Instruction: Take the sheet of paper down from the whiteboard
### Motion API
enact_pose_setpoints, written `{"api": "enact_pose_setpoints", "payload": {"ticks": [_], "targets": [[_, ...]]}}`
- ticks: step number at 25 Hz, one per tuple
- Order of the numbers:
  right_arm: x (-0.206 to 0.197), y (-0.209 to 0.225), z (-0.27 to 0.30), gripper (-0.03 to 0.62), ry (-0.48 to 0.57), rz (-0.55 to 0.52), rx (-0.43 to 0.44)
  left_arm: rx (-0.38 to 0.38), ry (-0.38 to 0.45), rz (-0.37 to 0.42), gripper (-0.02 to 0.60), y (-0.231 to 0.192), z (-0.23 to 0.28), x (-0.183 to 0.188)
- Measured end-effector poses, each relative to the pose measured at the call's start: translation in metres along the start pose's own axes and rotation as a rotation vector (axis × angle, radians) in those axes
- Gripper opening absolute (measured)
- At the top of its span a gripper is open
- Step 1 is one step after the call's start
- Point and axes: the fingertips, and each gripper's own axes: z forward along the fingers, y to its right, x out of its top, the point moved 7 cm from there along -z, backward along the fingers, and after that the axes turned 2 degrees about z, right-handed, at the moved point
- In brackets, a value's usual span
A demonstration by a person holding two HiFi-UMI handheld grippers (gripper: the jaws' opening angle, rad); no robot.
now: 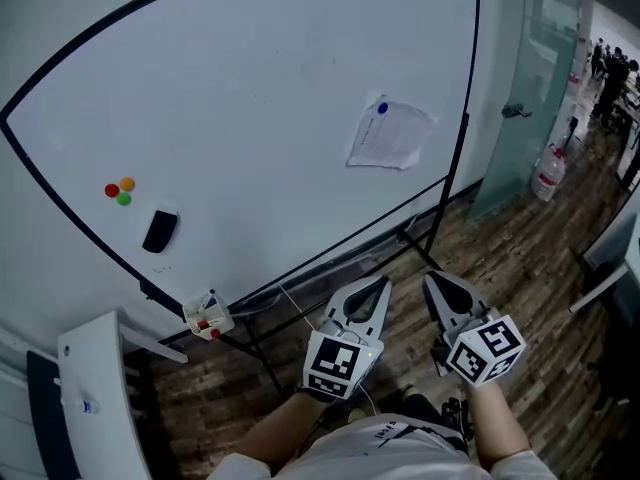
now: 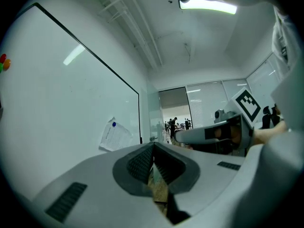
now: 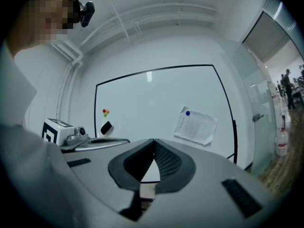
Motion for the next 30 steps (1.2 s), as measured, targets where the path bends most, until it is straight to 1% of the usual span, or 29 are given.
{"api": "enact_pose_setpoints", "payload": {"ticks": [6, 10, 13, 23, 27, 30], "targets": [[0.004, 0.021, 0.015, 0.014, 0.023, -0.010, 0.007, 0.016, -0.005, 0.047, 0.014, -0.006, 0.023, 0.000], [0.010, 0.053, 0.038, 0.014, 0.039, -0.001, 0.030, 0.050, -0.011, 0.066, 0.014, -0.017, 0.053, -0.001], [0.018, 0.084, 0.060, 0.014, 0.045, 0.004, 0.055, 0.080, -0.022, 0.072, 0.014, -0.027, 0.085, -0.003], [0.054, 0.196, 0.126, 0.014, 0.050, 0.002, 0.166, 0.219, -0.063, 0.108, 0.014, -0.057, 0.208, 0.002], [0.062, 0.227, 0.148, 0.014, 0.041, -0.002, 0.219, 0.281, -0.076, 0.120, 0.014, -0.067, 0.242, 0.006], [0.062, 0.238, 0.161, 0.014, 0.027, 0.015, 0.249, 0.319, -0.093, 0.144, 0.014, -0.073, 0.256, 0.008]]}}
